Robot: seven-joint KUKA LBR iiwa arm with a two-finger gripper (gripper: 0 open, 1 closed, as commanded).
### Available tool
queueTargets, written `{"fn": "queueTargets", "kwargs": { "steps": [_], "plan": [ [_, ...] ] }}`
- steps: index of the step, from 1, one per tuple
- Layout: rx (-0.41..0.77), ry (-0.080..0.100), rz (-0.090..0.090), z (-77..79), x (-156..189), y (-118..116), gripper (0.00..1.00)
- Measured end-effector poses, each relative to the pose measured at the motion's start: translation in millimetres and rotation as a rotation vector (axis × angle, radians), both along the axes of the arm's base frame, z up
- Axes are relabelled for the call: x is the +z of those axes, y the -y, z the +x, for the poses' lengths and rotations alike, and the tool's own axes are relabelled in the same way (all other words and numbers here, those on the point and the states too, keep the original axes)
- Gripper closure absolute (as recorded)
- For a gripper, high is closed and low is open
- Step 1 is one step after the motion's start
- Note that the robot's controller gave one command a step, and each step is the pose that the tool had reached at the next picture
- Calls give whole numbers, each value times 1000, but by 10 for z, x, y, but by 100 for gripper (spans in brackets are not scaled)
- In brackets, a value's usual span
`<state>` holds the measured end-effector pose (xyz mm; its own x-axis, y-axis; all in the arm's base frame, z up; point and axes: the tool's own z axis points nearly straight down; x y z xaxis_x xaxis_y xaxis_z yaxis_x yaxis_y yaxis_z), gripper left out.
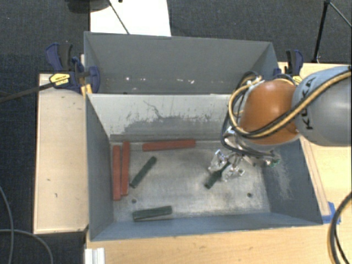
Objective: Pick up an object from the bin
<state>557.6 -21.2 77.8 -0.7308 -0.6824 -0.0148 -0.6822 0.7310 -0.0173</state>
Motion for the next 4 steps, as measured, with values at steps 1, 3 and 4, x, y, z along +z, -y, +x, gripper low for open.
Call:
{"fn": "queueTargets", "kwargs": {
  "steps": [1, 3, 4],
  "plan": [
    [1, -6, 1, -10, 16, -4, 100],
    [-2, -22, 4, -36, 259, -15, 100],
    [-2, -27, 4, -47, 425, -18, 100]
  ]
}}
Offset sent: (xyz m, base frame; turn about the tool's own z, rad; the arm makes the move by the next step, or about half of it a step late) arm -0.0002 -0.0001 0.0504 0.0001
